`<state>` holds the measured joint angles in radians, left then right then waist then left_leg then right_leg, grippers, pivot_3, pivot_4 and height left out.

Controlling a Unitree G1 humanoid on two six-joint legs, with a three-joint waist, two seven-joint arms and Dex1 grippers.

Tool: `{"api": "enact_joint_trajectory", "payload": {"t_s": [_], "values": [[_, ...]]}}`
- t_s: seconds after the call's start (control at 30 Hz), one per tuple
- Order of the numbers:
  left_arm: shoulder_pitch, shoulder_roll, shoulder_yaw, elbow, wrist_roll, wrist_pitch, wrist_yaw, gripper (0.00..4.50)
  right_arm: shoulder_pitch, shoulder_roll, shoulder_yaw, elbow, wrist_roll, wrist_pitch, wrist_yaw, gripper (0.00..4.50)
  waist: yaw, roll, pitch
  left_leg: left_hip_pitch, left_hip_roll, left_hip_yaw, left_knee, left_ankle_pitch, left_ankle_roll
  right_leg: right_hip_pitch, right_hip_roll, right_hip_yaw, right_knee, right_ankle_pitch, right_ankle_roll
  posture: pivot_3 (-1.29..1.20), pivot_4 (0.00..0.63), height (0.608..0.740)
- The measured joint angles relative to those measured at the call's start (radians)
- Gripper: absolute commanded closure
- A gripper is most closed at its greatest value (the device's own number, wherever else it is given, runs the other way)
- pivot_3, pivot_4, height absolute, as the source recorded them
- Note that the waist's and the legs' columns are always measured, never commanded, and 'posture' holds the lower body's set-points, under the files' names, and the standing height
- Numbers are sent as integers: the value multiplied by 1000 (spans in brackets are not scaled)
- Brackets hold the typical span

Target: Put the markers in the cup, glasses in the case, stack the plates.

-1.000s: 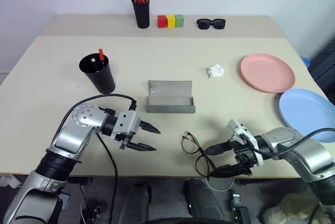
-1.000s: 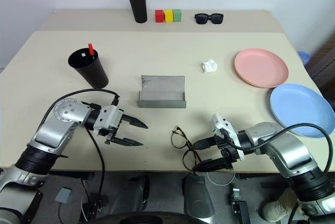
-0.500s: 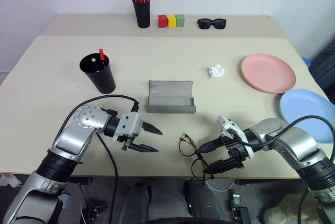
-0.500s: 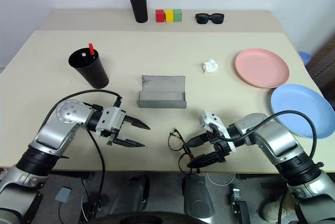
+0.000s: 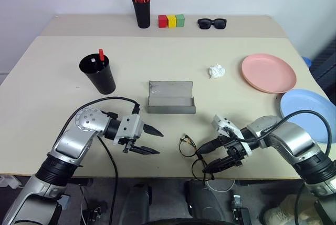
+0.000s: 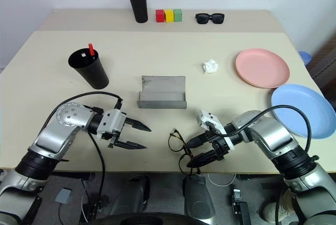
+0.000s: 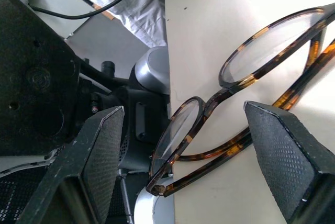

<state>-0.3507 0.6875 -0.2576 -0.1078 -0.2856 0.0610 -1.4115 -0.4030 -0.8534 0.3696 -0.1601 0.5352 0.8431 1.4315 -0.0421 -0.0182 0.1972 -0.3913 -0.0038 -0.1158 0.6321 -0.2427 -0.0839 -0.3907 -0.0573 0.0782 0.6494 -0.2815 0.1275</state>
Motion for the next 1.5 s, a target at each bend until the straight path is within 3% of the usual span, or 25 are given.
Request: {"api": "enact_joint_trajectory", "payload": {"t_s": [0.5,0.63,0.8,1.3,1.5], "values": [[5,0,0,-12,0,1,23,2017,-17,10,30,1,-18,-4,16,739,0,0,0,0,0,0,0,0,0,0,0,0,0,0,0,0,150,740],[6,0,0,-14,0,1,30,1977,-17,10,39,7,-23,-7,20,1906,0,0,0,0,0,0,0,0,0,0,0,0,0,0,0,0,150,740],[20,0,0,-22,0,1,40,1977,-17,12,49,8,-25,-9,21,4371,0,0,0,0,0,0,0,0,0,0,0,0,0,0,0,0,150,740],[31,0,0,-26,2,0,47,1977,-17,21,51,8,-24,-25,38,4448,0,0,0,0,0,0,0,0,0,0,0,0,0,0,0,0,150,740],[41,0,0,-26,3,1,67,1977,-16,7,-9,33,-39,-135,40,4448,0,0,0,0,0,0,0,0,0,0,0,0,0,0,0,0,150,740]]}}
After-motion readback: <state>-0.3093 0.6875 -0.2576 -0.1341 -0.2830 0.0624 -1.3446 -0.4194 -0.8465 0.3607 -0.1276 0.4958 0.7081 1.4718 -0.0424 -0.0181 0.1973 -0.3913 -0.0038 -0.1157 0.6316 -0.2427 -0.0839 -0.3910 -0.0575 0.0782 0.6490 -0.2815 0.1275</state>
